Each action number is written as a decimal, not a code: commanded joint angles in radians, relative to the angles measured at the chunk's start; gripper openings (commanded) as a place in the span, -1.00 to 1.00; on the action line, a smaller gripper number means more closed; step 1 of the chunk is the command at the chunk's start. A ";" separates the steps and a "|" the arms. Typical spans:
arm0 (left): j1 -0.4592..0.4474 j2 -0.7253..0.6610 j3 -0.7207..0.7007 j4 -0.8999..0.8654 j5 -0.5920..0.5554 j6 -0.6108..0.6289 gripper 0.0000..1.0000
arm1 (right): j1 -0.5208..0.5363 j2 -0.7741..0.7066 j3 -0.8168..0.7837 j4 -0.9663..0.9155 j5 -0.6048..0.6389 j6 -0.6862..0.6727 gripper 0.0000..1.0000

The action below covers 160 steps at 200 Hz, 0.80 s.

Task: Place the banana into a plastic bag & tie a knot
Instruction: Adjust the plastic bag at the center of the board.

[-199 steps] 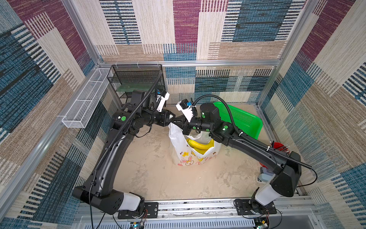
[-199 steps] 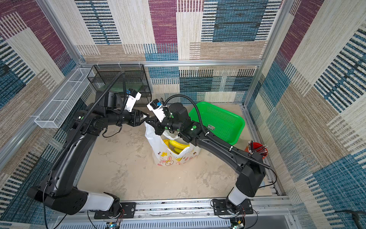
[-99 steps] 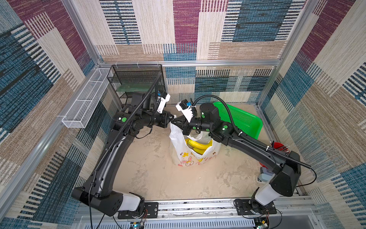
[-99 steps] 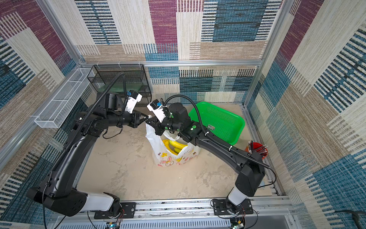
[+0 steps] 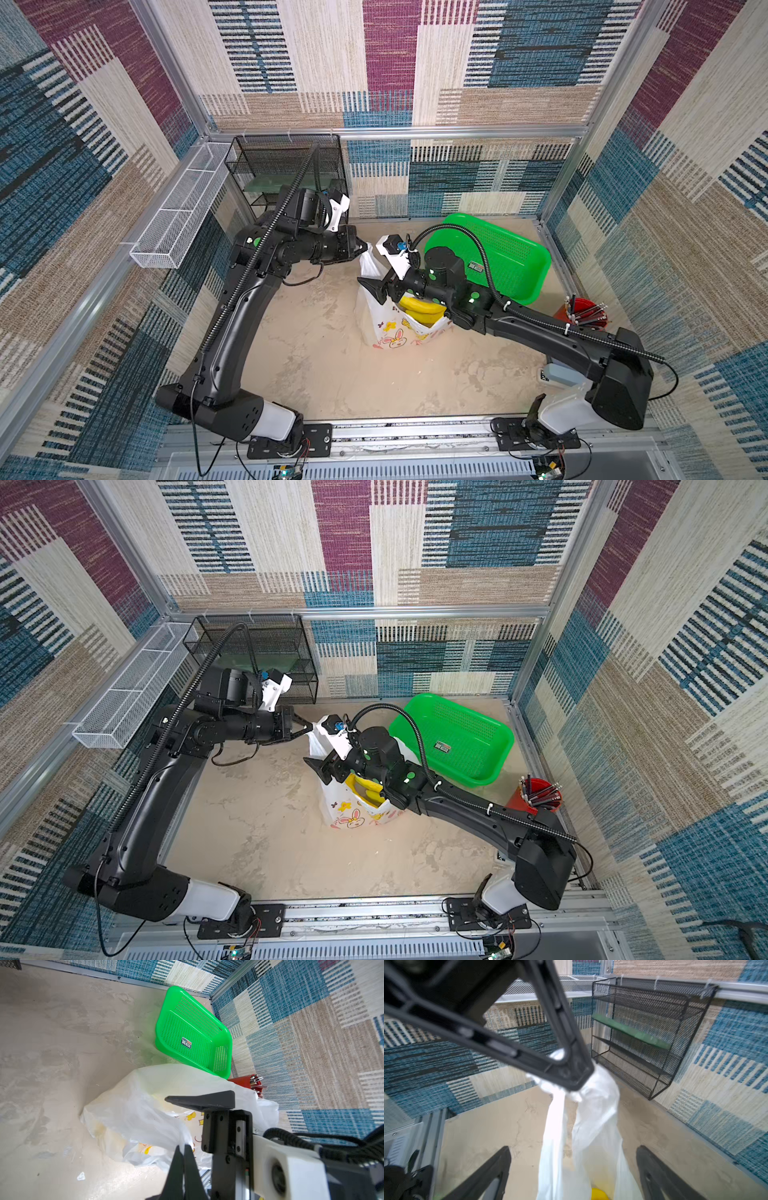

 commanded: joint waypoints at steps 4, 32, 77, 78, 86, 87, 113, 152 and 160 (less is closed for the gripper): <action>0.006 0.002 0.020 -0.013 0.033 -0.169 -1.00 | 0.006 0.055 0.036 0.145 0.099 0.030 0.90; 0.012 -0.006 0.005 0.036 0.060 -0.312 -1.00 | 0.007 0.139 0.093 0.172 0.095 0.076 0.93; 0.036 -0.045 -0.063 0.152 0.086 -0.472 -1.00 | 0.005 0.197 0.054 0.211 0.043 0.181 -0.05; 0.037 -0.046 -0.065 0.155 0.087 -0.476 -1.00 | 0.006 0.197 0.051 0.211 0.044 0.183 -0.05; 0.047 -0.057 -0.078 0.176 0.090 -0.497 -1.00 | 0.008 0.198 0.024 0.220 0.040 0.196 -0.05; 0.048 -0.057 -0.079 0.177 0.090 -0.499 -1.00 | 0.008 0.198 0.020 0.221 0.039 0.198 -0.05; 0.074 -0.073 -0.086 0.193 0.087 -0.528 -1.00 | 0.009 0.199 -0.088 0.264 0.027 0.243 -0.09; 0.106 -0.090 -0.122 0.238 0.115 -0.563 -1.00 | 0.009 0.235 -0.128 0.249 -0.004 0.256 -0.41; 0.110 -0.089 -0.122 0.238 0.115 -0.563 -1.00 | 0.007 0.238 -0.127 0.244 -0.011 0.255 -0.50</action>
